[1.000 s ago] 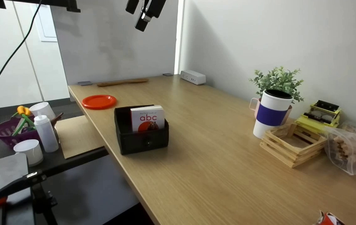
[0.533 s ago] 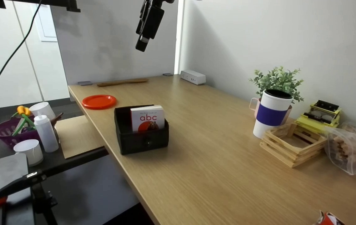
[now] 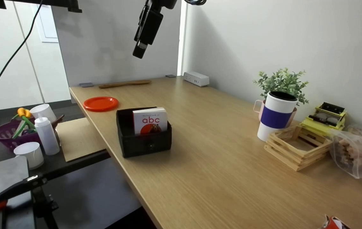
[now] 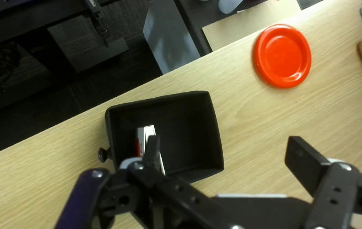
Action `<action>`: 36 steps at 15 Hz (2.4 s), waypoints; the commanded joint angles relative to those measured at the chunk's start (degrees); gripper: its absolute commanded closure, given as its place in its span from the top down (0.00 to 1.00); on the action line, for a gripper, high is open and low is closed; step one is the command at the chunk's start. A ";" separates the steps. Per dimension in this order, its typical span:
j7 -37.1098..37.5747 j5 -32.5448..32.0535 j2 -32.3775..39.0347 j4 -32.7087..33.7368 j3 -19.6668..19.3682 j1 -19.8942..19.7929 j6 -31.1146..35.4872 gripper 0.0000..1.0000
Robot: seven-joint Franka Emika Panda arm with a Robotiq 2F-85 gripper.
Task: Put the alphabet booklet on the table
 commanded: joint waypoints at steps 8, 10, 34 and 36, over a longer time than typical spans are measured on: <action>9.26 -12.21 5.85 1.60 -0.08 -1.95 8.88 1.00; 10.15 -15.28 8.33 3.02 -0.21 -1.92 9.44 1.00; -4.19 -11.44 23.90 15.19 2.15 -0.69 3.22 1.00; -4.58 -11.24 25.55 17.06 2.27 -0.67 0.90 1.00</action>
